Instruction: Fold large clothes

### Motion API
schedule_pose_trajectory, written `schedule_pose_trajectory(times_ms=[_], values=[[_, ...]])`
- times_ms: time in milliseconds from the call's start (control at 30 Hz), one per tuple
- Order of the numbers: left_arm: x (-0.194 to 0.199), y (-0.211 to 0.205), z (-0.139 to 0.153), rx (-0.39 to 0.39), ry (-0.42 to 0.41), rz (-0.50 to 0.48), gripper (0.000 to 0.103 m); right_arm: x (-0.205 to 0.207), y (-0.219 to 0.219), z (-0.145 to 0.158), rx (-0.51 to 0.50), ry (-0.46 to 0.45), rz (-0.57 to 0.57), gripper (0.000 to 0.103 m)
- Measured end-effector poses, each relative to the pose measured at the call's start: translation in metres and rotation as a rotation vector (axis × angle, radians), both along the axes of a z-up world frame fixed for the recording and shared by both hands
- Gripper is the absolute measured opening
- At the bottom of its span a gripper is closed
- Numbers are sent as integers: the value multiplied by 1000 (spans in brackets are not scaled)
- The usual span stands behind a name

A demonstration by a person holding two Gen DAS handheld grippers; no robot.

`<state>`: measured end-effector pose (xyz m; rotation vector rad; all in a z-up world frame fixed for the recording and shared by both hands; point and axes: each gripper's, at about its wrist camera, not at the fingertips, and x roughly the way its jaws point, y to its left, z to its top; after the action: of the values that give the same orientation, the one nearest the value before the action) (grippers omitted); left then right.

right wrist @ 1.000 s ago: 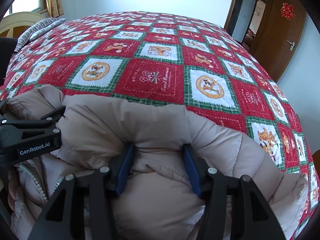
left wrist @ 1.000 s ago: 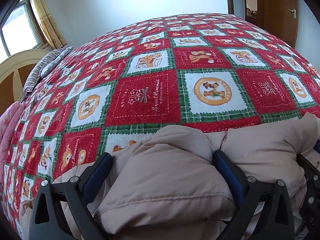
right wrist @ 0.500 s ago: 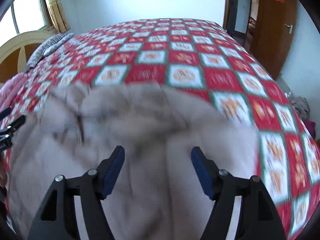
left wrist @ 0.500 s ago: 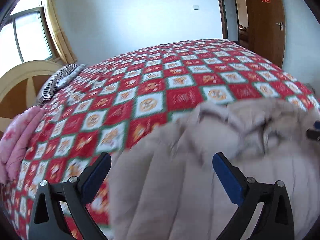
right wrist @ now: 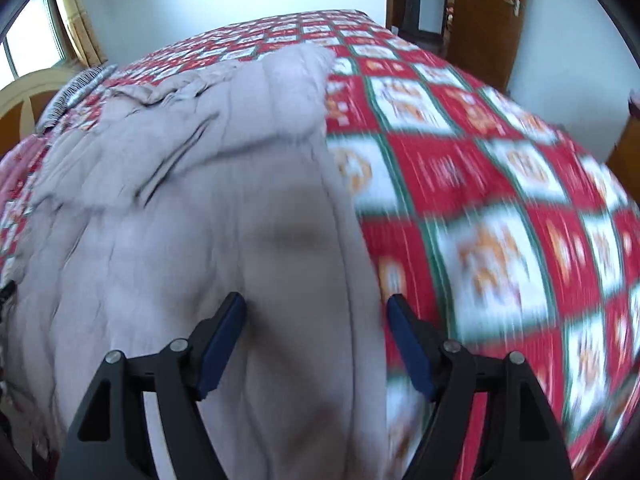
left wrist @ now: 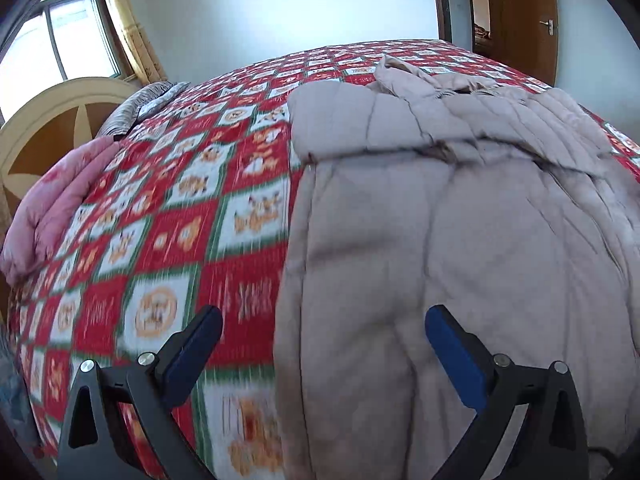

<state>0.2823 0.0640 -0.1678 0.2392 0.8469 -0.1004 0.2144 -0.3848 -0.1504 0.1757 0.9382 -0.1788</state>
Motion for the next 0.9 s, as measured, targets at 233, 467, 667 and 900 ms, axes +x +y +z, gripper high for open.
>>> schedule_pose_trajectory(times_ms=[233, 467, 667, 900], values=[[-61, -7, -18, 16, -22, -57, 102, -70, 18, -18, -5, 17, 18, 76], [-90, -7, -30, -67, 4, -48, 102, -112, 27, -40, 47, 8, 11, 74], [-99, -7, -30, -106, 46, -80, 64, -130, 37, -42, 125, -34, 56, 27], [-120, -2, 0, -79, 2, -108, 13, -159, 40, -11, 172, -188, 76, 12]])
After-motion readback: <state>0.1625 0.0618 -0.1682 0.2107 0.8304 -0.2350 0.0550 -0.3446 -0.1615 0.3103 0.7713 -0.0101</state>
